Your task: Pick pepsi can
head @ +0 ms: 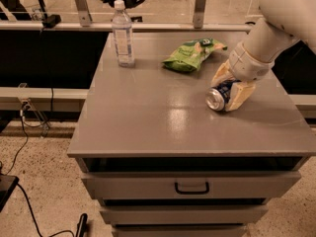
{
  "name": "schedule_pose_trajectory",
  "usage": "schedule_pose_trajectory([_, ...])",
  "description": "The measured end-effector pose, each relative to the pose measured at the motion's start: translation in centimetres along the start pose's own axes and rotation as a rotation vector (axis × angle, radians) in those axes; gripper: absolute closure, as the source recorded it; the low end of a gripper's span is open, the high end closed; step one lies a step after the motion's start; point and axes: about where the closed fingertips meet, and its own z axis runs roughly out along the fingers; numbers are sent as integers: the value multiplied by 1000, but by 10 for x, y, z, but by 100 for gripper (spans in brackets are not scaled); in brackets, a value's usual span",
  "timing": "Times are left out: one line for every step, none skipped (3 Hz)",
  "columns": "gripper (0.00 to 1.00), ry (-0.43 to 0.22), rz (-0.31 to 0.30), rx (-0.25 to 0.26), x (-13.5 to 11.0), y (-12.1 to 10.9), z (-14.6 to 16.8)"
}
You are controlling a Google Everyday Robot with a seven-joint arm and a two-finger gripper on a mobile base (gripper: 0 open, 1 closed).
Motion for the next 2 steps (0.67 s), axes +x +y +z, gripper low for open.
schedule_pose_trajectory([88, -25, 40, 27, 1, -1, -13])
schedule_pose_trajectory([100, -43, 81, 73, -4, -8, -39])
